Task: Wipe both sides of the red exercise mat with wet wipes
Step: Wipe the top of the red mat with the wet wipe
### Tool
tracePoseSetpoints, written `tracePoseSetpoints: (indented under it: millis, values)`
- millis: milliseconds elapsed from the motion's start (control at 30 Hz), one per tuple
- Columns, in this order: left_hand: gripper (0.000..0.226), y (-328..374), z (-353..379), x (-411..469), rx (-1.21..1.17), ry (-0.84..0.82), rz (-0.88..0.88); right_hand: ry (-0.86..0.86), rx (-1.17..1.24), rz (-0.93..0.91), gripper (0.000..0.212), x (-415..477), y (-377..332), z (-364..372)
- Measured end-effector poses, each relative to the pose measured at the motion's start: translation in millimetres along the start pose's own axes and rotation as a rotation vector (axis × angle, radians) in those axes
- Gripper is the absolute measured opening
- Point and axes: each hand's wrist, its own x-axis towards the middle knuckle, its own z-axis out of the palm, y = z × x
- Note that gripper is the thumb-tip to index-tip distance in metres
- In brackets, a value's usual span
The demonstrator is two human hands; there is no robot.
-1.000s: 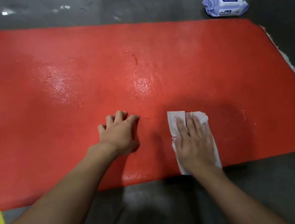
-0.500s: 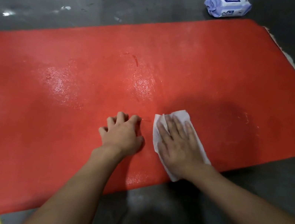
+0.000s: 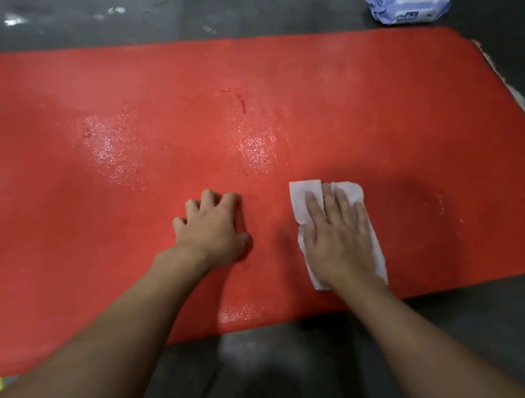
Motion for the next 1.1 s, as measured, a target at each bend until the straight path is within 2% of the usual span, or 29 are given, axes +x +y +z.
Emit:
tracePoseSetpoints:
  millis: [33, 67, 167, 200, 233, 267, 333, 367, 400, 467, 533, 567, 667, 700, 767, 833, 867, 933, 1000, 1033, 1100]
  values:
    - [0.071, -0.6, 1.0, 1.1, -0.013, 0.024, -0.032, 0.001, 0.019, 0.042, 0.062, -3.3, -16.1, 4.2]
    - [0.078, -1.4, 1.8, 2.6, -0.015, 0.027, -0.06, 0.015, 0.034, 0.001, 0.063, -9.7, -30.1, 8.5]
    - [0.094, -8.3, -1.4, 8.8, 0.019, -0.063, -0.08, 0.007, 0.019, -0.325, 0.061, -15.2, -20.2, 4.5]
    - [0.096, -11.7, -4.0, 10.2, 0.027, -0.076, -0.078, 0.006, 0.004, -0.381, 0.06, -6.7, -5.2, 0.5]
    - [0.097, -13.8, -6.5, 12.1, 0.032, -0.077, -0.072, 0.015, -0.003, -0.352, 0.061, 2.0, 6.7, -3.1]
    - [0.098, -14.8, -8.4, 13.9, 0.038, -0.075, -0.066, 0.012, 0.002, -0.238, 0.061, 7.9, 12.2, -5.0]
    - [0.097, -13.8, -10.5, 18.5, 0.063, -0.071, -0.046, 0.025, 0.02, -0.011, 0.062, 13.4, -1.8, 2.6]
    - [0.096, -13.0, -11.4, 20.7, 0.073, -0.07, -0.029, 0.02, 0.026, 0.022, 0.065, 11.2, -16.3, 8.1]
    - [0.095, -11.9, -12.8, 22.8, 0.074, -0.076, -0.012, 0.014, 0.029, -0.014, 0.068, 6.3, -27.8, 12.5]
    - [0.097, -10.0, -16.4, 27.5, 0.057, -0.094, 0.006, -0.012, 0.01, -0.216, 0.072, 0.3, -26.5, 12.3]
    - [0.103, -9.0, -20.1, 31.8, 0.061, -0.103, 0.001, -0.014, -0.014, -0.344, 0.067, 15.4, -2.2, 4.2]
    - [0.106, -8.9, -21.4, 33.5, 0.066, -0.106, -0.006, -0.001, -0.025, -0.31, 0.063, 24.9, 5.5, -1.1]
    - [0.121, -7.3, -19.4, 38.4, 0.077, -0.124, -0.021, 0.022, -0.001, -0.053, 0.062, 37.2, -12.4, -0.2]
    - [0.131, -7.2, -18.0, 40.6, 0.073, -0.135, -0.032, 0.018, 0.027, -0.057, 0.064, 34.8, -26.2, 3.7]
    - [0.147, -8.0, -17.2, 48.0, 0.09, -0.171, -0.05, 0.007, 0.061, -0.233, 0.063, 25.5, -38.0, 5.5]
    - [0.151, -9.0, -18.6, 53.9, 0.131, -0.22, -0.051, -0.013, 0.02, -0.411, 0.058, 30.2, -20.4, -1.9]
    - [0.151, -9.4, -19.3, 54.6, 0.141, -0.235, -0.05, -0.019, -0.019, -0.44, 0.059, 37.4, -9.6, -5.3]
    - [0.151, -9.8, -18.1, 53.8, 0.142, -0.232, -0.045, -0.011, -0.021, -0.258, 0.06, 47.5, -2.6, -10.4]
    - [0.151, -11.5, -15.2, 54.1, 0.138, -0.214, -0.043, 0.021, 0.012, -0.057, 0.061, 48.1, -25.0, -6.1]
    - [0.151, -13.2, -13.9, 54.3, 0.133, -0.21, -0.039, 0.023, 0.038, -0.054, 0.062, 43.4, -39.9, -1.7]
    - [0.15, -16.9, -12.9, 54.5, 0.115, -0.205, -0.028, 0.018, 0.062, -0.231, 0.061, 31.0, -53.9, 2.4]
